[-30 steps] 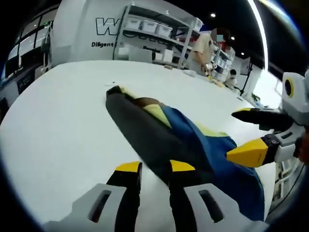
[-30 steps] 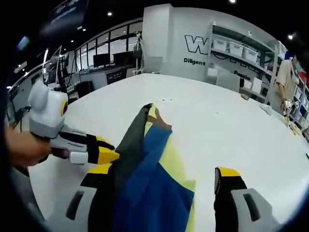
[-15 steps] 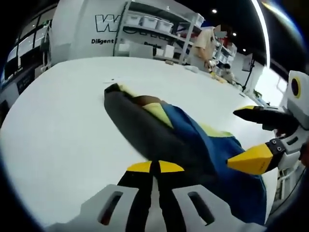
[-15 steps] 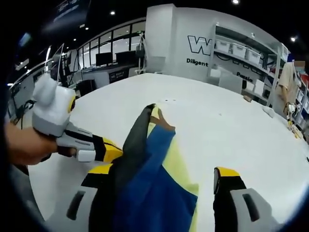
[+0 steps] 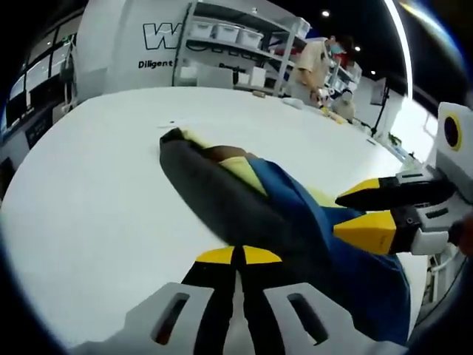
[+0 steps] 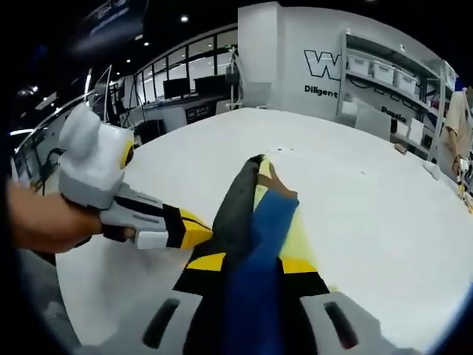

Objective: Fold the garment on the visible template until the final outline fits inside the template.

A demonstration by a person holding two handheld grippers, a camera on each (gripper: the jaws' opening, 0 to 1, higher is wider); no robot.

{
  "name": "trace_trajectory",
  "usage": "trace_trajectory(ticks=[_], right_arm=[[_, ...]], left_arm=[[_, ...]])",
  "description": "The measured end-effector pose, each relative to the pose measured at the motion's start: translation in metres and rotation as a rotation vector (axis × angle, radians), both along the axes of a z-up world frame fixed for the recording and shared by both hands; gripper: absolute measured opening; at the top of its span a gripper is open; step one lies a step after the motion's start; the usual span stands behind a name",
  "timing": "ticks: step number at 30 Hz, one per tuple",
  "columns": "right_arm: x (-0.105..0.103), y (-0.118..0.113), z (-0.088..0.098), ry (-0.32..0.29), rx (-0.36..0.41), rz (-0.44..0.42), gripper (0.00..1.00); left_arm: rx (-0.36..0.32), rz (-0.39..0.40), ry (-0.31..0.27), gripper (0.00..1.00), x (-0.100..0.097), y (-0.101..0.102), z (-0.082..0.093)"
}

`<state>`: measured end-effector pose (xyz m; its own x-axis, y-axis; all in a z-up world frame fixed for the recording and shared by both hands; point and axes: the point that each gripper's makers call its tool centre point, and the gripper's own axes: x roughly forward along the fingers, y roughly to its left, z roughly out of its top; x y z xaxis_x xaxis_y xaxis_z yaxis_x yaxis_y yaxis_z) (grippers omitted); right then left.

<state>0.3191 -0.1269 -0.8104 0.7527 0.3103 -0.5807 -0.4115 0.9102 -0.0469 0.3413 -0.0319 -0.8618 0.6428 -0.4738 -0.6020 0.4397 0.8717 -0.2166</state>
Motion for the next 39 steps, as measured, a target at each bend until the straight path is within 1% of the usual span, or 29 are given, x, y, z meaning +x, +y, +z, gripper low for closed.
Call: trace_trajectory(ticks=[1,2,3,4,6,8,9,13,17,22,23,27,29,34,39], right_arm=[[0.0,0.004,-0.001,0.005,0.007,0.013,0.25],[-0.003,0.013,-0.003,0.023,0.032,0.052,0.25],[-0.003,0.015,-0.006,0.032,0.026,0.064,0.24],[-0.005,0.021,-0.009,0.05,0.043,0.082,0.23],[-0.005,0.024,-0.01,0.049,0.046,0.093,0.23],[0.002,0.035,-0.014,0.055,0.048,0.089,0.24],[0.005,0.04,-0.019,0.064,0.033,0.078,0.26],[0.008,0.035,-0.028,0.078,0.006,0.059,0.26],[0.009,0.033,-0.031,0.082,-0.003,0.057,0.25],[0.01,0.03,-0.034,0.084,-0.021,0.053,0.17],[0.01,0.024,-0.031,0.079,-0.02,0.045,0.16],[0.008,0.021,-0.033,0.085,-0.036,0.054,0.04],[0.007,0.019,-0.033,0.084,-0.044,0.057,0.02],[0.008,0.017,-0.031,0.075,-0.048,0.055,0.0],[0.009,0.013,-0.025,0.062,-0.044,0.05,0.0]], left_arm=[[0.0,-0.001,0.0,0.0,0.0,0.0,0.0],[-0.002,0.0,0.003,0.0,0.0,0.0,0.0],[0.002,-0.004,0.002,0.0,0.0,0.0,0.0],[0.002,-0.004,0.001,0.0,0.0,0.001,0.0],[0.003,-0.004,0.001,0.0,0.0,0.001,0.0],[0.002,-0.001,0.0,0.0,0.0,0.001,0.0],[0.003,-0.002,0.0,0.0,0.0,0.001,0.0],[-0.003,0.005,0.005,0.0,0.001,0.001,0.0],[-0.005,0.006,0.007,0.0,0.001,0.001,0.0],[-0.006,0.005,0.006,0.0,0.001,0.001,0.0],[-0.004,0.004,0.005,0.0,0.001,0.002,0.0],[-0.001,0.002,0.003,0.0,0.001,0.001,0.0],[0.002,0.001,0.0,0.0,0.002,0.001,0.0],[0.007,-0.001,0.0,0.0,0.002,0.001,0.0],[0.038,-0.018,-0.006,0.0,0.003,0.0,0.0]])
